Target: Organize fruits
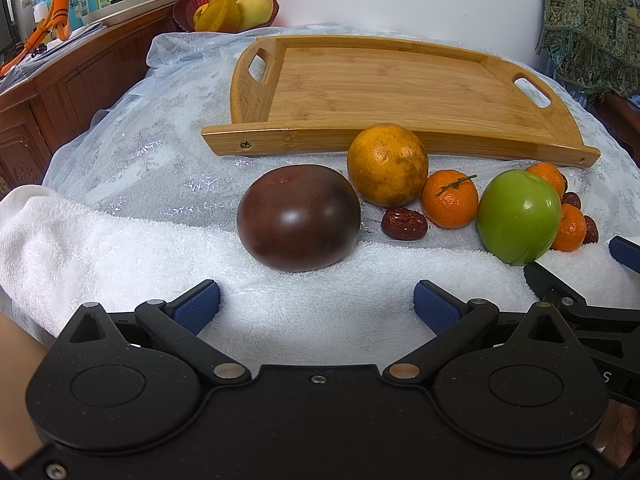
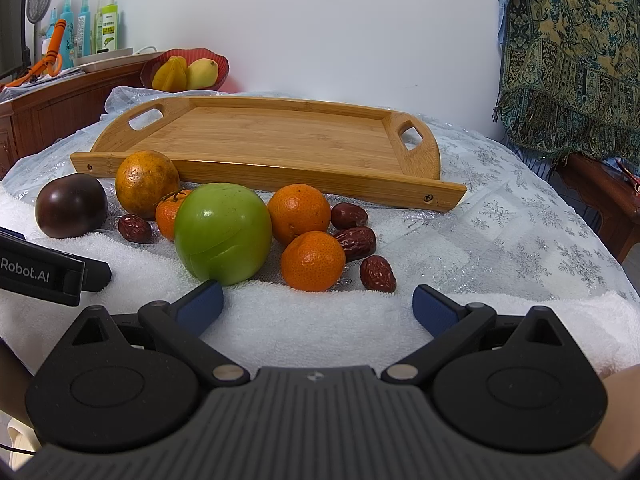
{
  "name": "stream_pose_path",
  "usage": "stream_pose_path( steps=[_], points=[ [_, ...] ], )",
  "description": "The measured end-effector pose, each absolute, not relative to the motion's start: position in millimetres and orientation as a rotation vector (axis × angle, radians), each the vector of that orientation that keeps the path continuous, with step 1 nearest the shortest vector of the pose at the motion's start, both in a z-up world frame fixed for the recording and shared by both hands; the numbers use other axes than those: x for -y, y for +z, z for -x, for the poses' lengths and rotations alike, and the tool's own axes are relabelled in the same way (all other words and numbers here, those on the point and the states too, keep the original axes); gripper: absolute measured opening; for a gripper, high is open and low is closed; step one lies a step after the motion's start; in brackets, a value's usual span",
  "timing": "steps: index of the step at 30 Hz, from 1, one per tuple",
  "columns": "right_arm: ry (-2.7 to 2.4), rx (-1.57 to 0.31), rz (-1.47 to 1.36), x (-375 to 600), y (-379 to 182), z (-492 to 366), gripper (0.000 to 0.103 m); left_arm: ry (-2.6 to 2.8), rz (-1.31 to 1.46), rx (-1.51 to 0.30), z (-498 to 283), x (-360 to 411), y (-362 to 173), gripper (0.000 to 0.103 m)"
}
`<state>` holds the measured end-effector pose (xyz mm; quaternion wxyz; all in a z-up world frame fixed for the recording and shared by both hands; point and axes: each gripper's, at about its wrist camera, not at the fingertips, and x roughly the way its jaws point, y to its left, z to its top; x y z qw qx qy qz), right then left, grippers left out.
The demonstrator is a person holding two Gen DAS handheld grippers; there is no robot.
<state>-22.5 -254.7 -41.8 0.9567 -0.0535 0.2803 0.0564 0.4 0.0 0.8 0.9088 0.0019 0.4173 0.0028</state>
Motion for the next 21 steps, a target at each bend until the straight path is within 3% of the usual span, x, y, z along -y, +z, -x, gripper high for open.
stream_pose_path(
  steps=[21],
  points=[
    [0.103, -0.566, 0.09, 258.4, -41.3, 21.8, 0.103, -0.028, -0.046, -0.739, 15.2, 0.6, -6.0, 0.103]
  ],
)
